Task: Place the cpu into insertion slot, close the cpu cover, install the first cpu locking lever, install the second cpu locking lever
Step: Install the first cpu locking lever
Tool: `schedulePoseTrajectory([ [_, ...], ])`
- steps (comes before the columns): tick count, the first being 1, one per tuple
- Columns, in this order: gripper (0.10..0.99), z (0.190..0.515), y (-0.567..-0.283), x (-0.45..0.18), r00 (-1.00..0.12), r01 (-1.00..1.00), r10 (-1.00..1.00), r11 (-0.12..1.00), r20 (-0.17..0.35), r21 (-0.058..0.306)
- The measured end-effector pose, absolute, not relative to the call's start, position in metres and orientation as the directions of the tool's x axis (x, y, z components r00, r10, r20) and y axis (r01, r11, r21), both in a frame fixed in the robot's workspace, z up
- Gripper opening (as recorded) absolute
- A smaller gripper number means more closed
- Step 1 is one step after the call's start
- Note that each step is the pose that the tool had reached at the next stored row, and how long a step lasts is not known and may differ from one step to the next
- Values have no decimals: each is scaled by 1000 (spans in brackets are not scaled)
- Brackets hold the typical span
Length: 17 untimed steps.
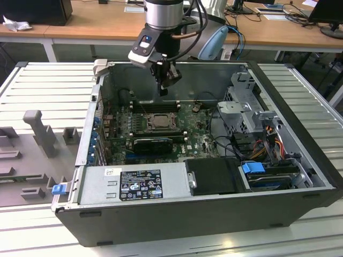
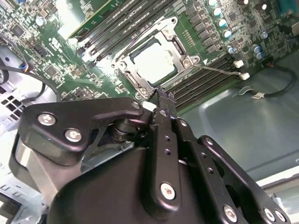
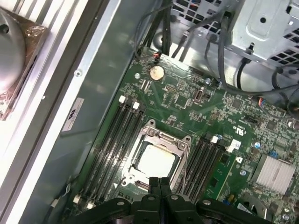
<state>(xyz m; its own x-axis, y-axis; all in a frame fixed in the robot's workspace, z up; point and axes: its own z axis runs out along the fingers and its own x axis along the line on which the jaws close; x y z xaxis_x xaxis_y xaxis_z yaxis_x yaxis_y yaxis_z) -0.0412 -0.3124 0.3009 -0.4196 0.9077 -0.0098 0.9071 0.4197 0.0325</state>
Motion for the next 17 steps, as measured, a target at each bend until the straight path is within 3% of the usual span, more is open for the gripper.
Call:
schedulePoseTrajectory([
  [17,106,301,-312,-41,-615,788,788,615,-10,33],
])
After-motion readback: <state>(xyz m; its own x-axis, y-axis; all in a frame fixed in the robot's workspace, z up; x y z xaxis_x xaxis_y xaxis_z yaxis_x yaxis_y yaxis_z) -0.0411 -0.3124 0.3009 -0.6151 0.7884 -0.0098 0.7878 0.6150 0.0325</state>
